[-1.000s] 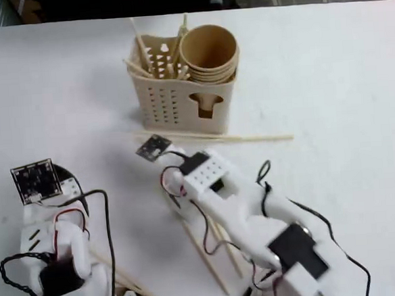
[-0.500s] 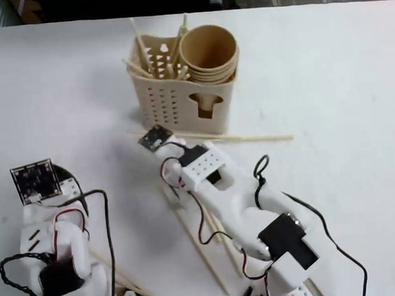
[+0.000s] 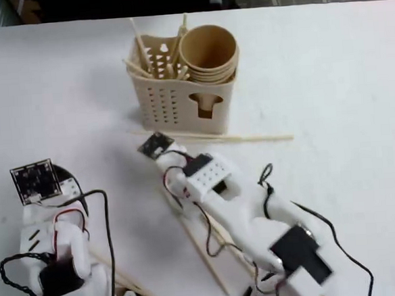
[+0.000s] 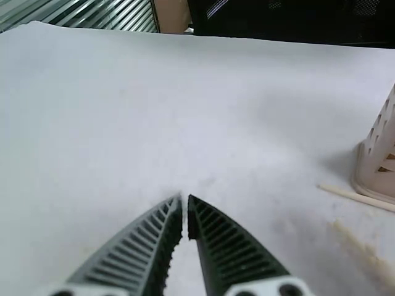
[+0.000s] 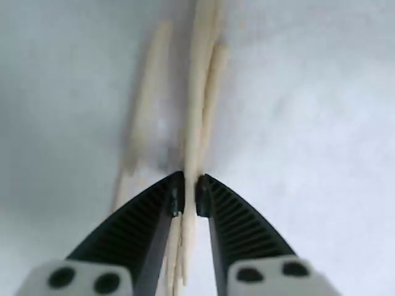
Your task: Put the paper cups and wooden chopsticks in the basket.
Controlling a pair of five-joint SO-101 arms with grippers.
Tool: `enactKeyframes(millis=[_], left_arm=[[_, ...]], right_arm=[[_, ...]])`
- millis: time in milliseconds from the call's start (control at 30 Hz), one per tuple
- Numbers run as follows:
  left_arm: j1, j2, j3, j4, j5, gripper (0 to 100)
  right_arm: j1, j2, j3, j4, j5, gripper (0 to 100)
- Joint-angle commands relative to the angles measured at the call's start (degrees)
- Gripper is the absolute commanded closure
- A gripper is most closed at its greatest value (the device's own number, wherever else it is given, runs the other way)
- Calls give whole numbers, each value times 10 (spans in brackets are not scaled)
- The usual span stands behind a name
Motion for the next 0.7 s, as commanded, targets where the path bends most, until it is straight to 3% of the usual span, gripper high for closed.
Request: enactKeyframes(millis=[0,433,667], left_arm=[[0,-8,-3,3,-5,961],[0,-8,-3,3,-5,961],[0,-8,-3,3,-5,961]], right_arm=[[-12,-114,32,1,8,981],[-9,-399,96,62,27,981],[10,-431,135,86,32,981]])
